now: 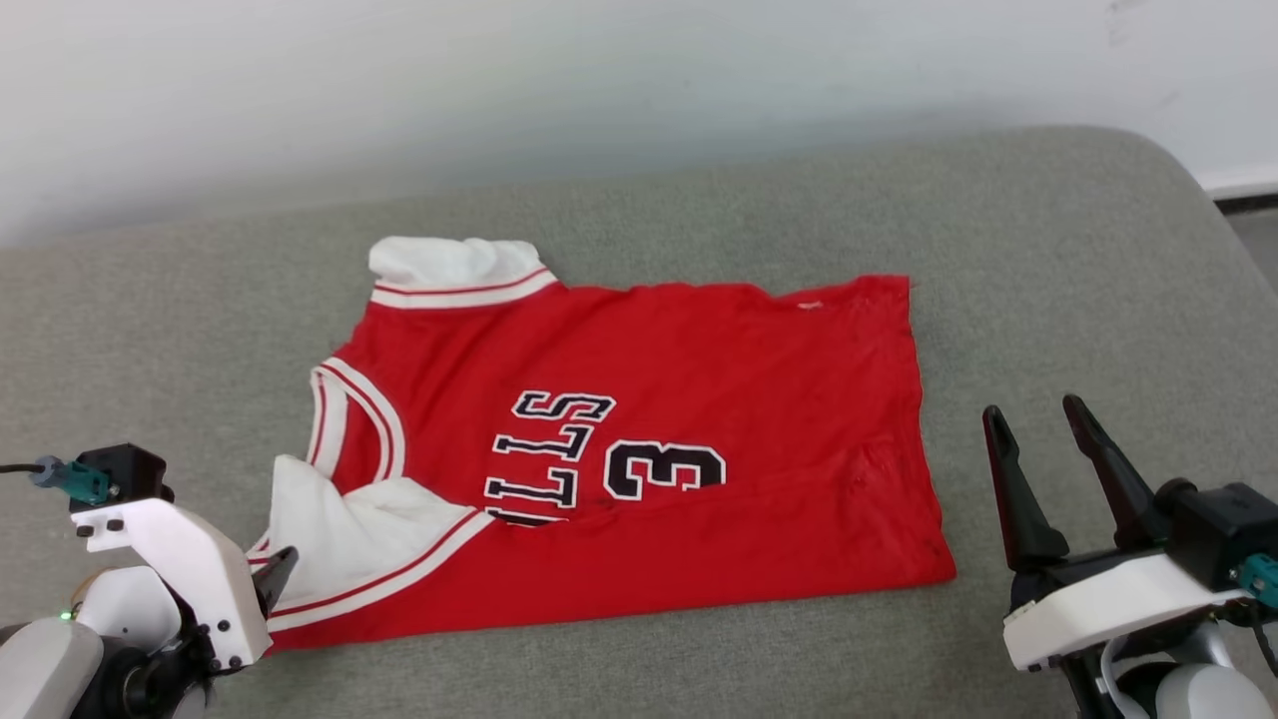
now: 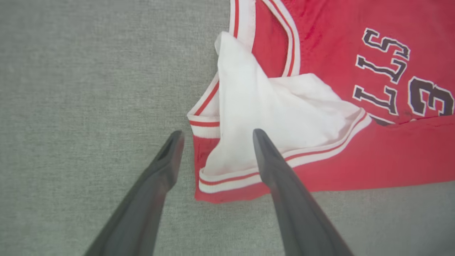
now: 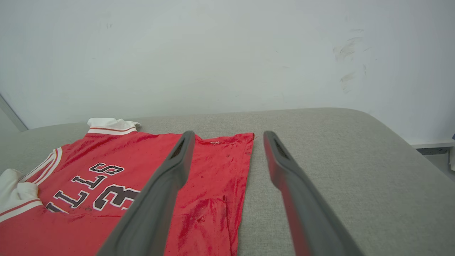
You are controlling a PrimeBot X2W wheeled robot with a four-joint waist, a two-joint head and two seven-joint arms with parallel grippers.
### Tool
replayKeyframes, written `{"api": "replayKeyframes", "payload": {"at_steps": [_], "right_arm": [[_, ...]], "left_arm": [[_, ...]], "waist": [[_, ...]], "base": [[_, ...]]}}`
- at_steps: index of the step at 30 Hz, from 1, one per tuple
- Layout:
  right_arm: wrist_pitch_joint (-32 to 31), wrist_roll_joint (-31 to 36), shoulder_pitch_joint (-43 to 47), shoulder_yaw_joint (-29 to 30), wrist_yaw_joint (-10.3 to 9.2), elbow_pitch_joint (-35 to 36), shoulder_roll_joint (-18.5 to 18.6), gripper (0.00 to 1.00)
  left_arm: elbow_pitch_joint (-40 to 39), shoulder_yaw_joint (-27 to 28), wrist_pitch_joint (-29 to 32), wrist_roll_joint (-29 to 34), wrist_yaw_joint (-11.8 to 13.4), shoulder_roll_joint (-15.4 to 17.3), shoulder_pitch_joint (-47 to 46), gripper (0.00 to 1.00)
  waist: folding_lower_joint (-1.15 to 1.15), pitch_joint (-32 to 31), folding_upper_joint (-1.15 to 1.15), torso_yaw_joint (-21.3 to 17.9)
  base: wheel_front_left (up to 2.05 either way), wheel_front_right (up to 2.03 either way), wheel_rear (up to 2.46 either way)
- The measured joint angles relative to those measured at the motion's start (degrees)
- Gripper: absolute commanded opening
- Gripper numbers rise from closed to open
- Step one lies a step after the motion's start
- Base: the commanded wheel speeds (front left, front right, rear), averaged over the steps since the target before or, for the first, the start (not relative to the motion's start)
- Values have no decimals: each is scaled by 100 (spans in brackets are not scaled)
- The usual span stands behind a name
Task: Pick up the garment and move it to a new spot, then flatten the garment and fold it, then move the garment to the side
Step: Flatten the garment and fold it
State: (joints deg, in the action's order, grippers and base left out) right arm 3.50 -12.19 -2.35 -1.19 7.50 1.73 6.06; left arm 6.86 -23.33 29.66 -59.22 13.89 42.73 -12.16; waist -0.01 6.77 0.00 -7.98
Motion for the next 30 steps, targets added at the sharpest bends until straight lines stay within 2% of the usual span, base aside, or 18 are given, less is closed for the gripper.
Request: {"api": "replayKeyframes", "payload": {"at_steps": [5,9,10,11,13,17,20,24,30], "right_arm": [[7,26,-156,-93,0,78,-42,100],[1,65,-255,-167,0,66,-48,100],[0,65,-261,-174,0,60,-46,100],[-2,65,-263,-177,0,54,-40,100],[-73,43,-265,-160,0,38,-9,100],[-476,-235,-264,-165,0,32,121,100],[-1179,-505,-250,-140,0,-66,289,100],[-2421,-878,-304,-80,0,-175,500,100],[-4366,-1124,-522,-66,0,-224,816,100]], "left_arm": [[90,-144,330,-1,67,22,-83,100],[276,-179,481,-63,-3,2,-229,100],[324,-167,515,-113,-8,-2,-255,85],[367,-131,504,-166,-8,-35,-258,45],[465,-73,365,-196,12,-130,-257,0],[648,-48,-11,-176,-177,-316,-259,0],[683,-64,-250,-89,-237,-409,-261,0],[501,-55,-575,78,-176,-509,-273,0],[-212,-76,-783,380,-22,-487,-466,0]], "waist": [[1,420,0,-117],[0,720,0,-212],[0,770,0,-237],[0,801,0,-264],[0,812,0,-296],[0,710,0,-230],[1,602,0,-139],[1,477,0,11],[1,503,0,289]], "base": [[0,0,0],[0,0,0],[0,0,0],[0,0,0],[0,0,0],[0,0,0],[0,0,0],[0,0,0],[0,0,0]]}}
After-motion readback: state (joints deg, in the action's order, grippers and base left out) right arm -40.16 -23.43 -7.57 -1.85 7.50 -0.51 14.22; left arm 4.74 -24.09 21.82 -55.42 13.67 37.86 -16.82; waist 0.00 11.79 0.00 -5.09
